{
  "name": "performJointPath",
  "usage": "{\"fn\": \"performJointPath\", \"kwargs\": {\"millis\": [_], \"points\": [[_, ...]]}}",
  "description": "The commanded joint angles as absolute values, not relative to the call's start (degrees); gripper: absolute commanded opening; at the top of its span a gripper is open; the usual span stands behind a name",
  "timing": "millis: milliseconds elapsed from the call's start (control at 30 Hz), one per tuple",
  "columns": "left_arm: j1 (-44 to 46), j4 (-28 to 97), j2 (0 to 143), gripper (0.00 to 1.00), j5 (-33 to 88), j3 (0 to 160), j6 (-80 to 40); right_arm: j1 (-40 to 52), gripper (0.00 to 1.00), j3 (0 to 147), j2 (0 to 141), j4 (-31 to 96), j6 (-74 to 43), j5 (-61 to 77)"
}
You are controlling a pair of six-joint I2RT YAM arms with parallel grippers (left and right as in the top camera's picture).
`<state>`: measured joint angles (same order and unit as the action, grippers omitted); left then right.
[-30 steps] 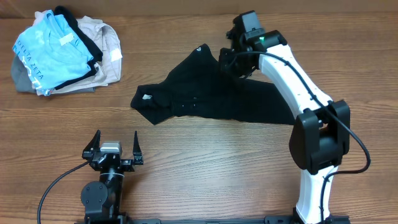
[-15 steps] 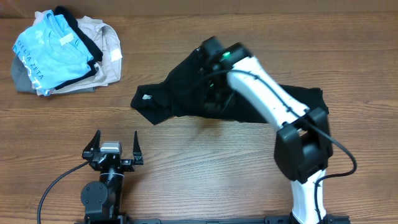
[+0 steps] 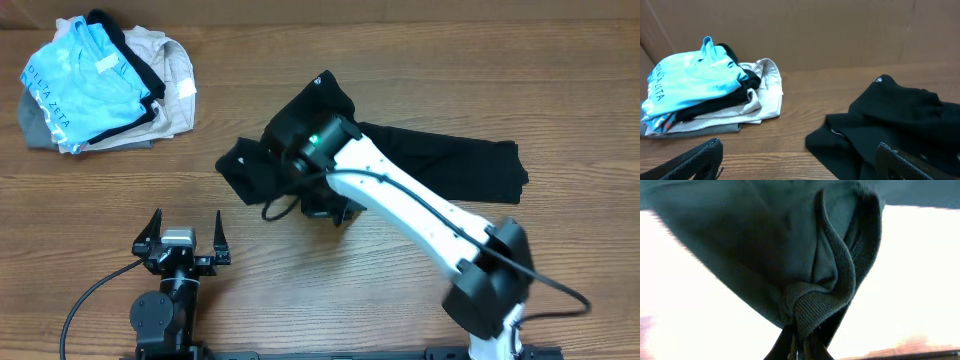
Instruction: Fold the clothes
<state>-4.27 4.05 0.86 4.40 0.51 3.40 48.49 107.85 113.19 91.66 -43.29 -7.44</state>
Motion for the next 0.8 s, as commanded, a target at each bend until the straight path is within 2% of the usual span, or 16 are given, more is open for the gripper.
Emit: {"fn": "performJointPath", "kwargs": {"millis": [0, 100, 233, 433, 533, 600, 733, 767], "points": [[-4.58, 4.08, 0.25, 1.0, 4.08, 0.27, 4.29, 52.16, 0.04, 108.44, 106.61, 92.73, -47.27, -9.02], [-4.58, 4.08, 0.25, 1.0, 4.08, 0.27, 4.29, 54.08, 0.05, 108.44, 103.09, 93.93, -48.53, -8.64], [-4.58, 4.08, 0.25, 1.0, 4.08, 0.27, 4.27, 56.29, 0.23, 108.44, 100.33, 95.81, -48.71, -7.66], [-4.58, 4.08, 0.25, 1.0, 4.08, 0.27, 4.27, 56.9, 0.22, 108.44, 98.87, 96.88, -48.75, -8.99], [-4.58, 4.08, 0.25, 1.0, 4.08, 0.27, 4.29, 56.6, 0.26, 108.44, 97.82, 97.03, -50.02, -12.14], [-4.58, 4.08, 0.25, 1.0, 4.08, 0.27, 4.29, 55.79, 0.41, 108.44, 96.97, 97.06, -49.98, -13.65], [-4.58, 4.08, 0.25, 1.0, 4.08, 0.27, 4.27, 51.59, 0.53, 108.44, 94.04, 97.06, -49.69, -15.79], [-4.58, 4.08, 0.25, 1.0, 4.08, 0.27, 4.29, 49.98, 0.65, 108.44, 93.14, 97.06, -49.71, -16.71]]}}
